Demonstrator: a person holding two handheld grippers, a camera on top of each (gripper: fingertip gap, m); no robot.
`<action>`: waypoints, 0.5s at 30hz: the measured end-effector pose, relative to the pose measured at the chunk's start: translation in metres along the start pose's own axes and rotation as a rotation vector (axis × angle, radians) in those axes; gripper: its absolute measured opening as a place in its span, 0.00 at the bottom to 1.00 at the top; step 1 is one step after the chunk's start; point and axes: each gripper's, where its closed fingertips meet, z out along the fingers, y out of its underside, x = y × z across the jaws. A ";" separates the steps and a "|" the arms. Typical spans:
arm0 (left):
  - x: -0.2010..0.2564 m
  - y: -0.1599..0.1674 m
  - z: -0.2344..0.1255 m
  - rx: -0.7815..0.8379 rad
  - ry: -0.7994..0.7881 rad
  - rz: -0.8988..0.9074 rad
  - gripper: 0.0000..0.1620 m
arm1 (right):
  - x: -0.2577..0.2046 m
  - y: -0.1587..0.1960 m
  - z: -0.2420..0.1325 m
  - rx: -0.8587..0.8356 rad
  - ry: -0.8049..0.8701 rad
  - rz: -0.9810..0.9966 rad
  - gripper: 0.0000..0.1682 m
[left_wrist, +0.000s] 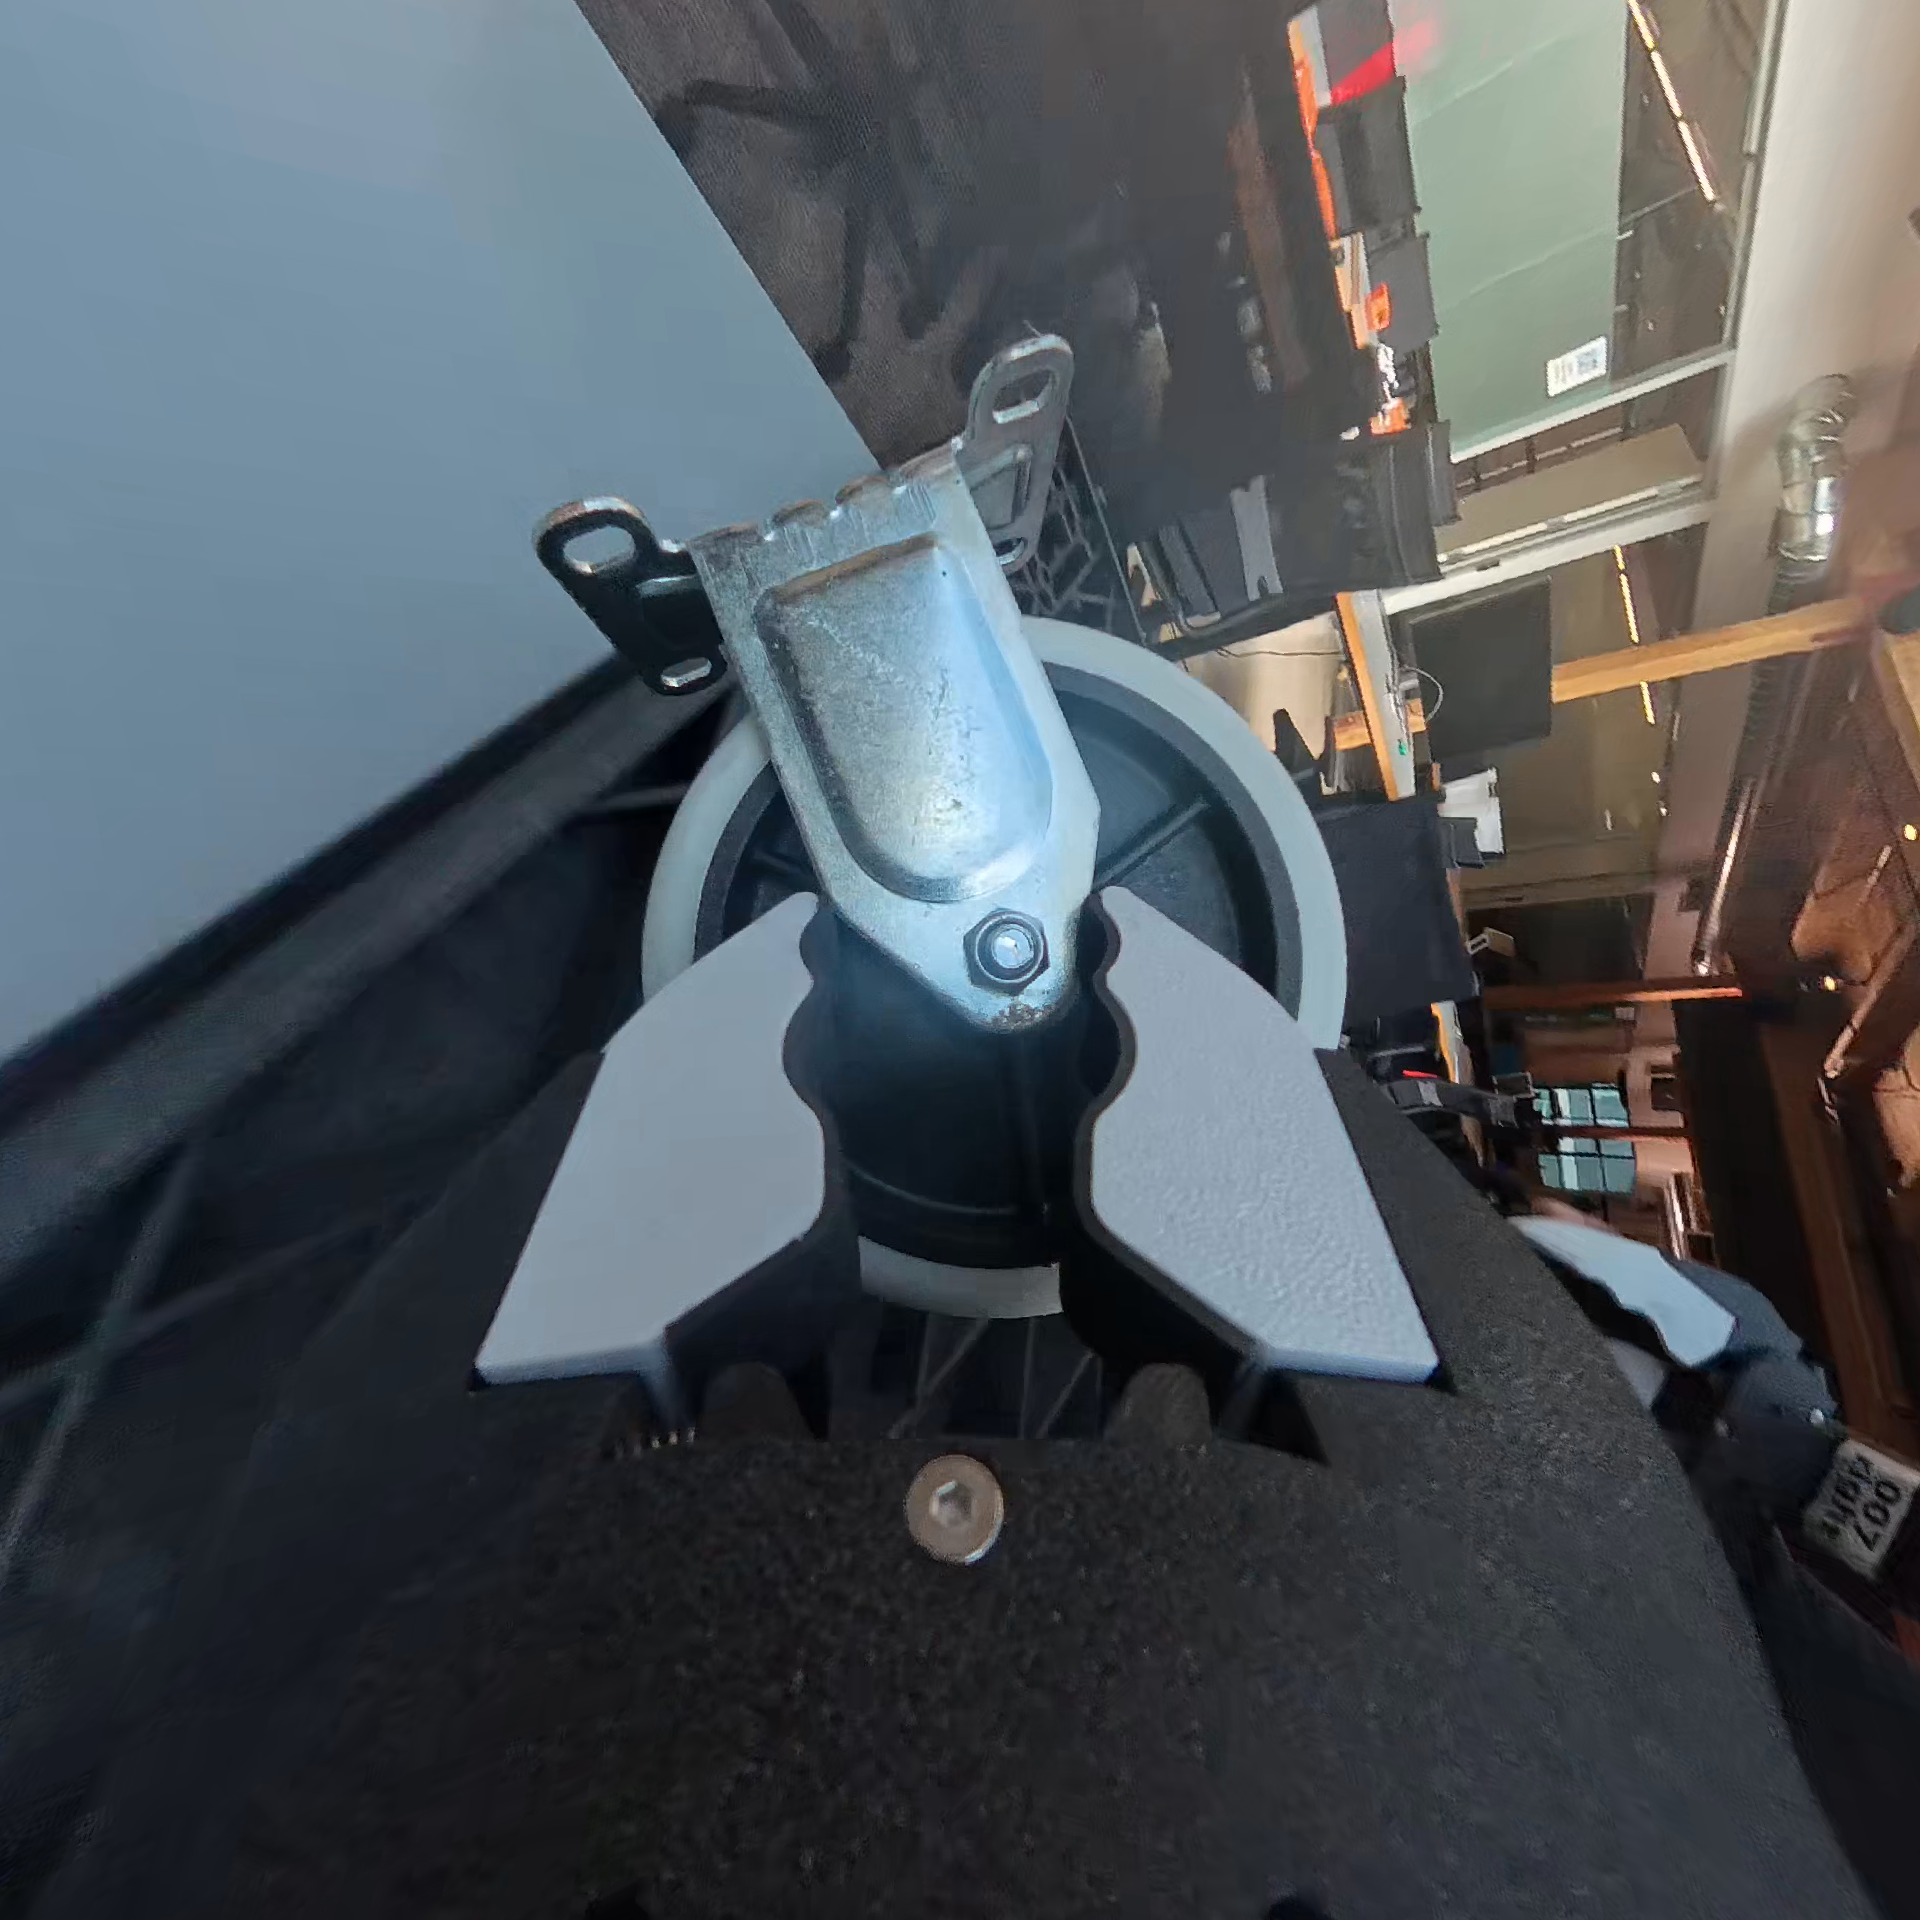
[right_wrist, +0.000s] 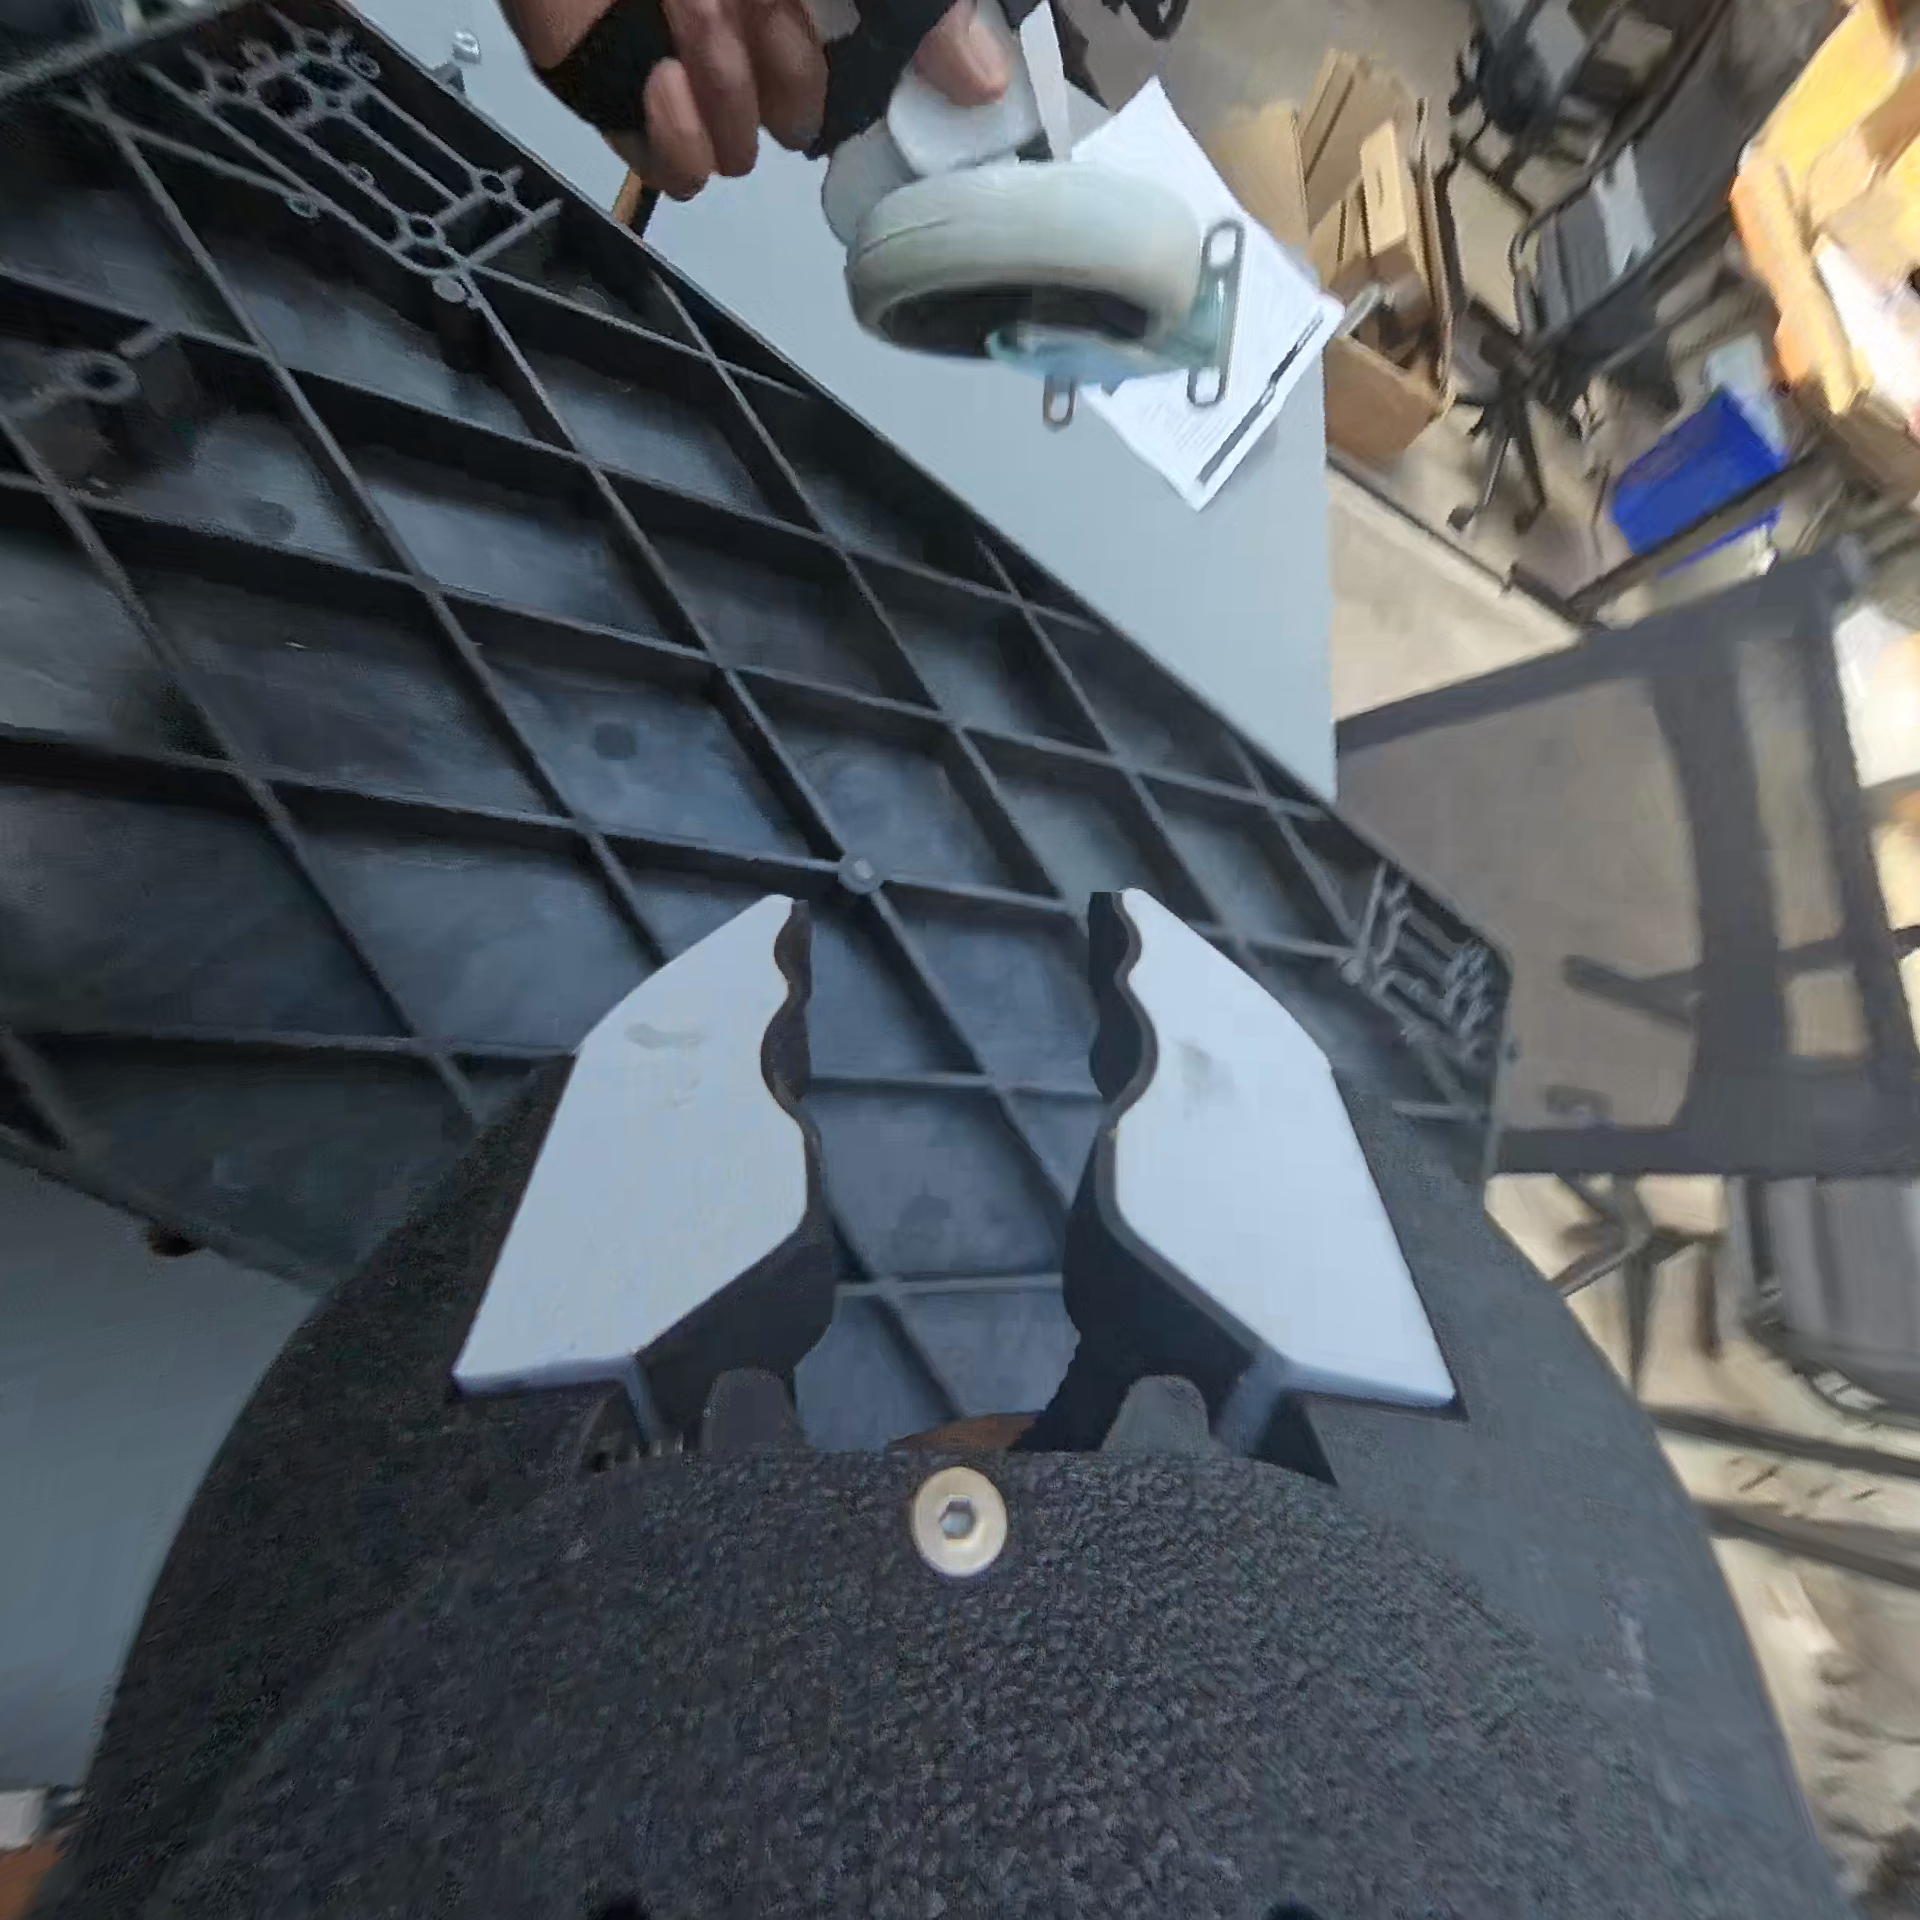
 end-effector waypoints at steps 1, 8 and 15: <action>0.023 0.030 -0.002 -0.042 0.036 -0.008 0.28 | 0.008 -0.013 0.009 0.008 0.000 -0.109 0.34; 0.111 0.232 -0.052 -0.364 0.105 -0.027 0.28 | -0.072 -0.071 0.004 0.143 -0.263 -0.652 0.47; 0.097 0.339 -0.126 -0.494 -0.002 -0.028 0.29 | -0.224 -0.048 -0.025 0.177 -0.545 -0.618 0.23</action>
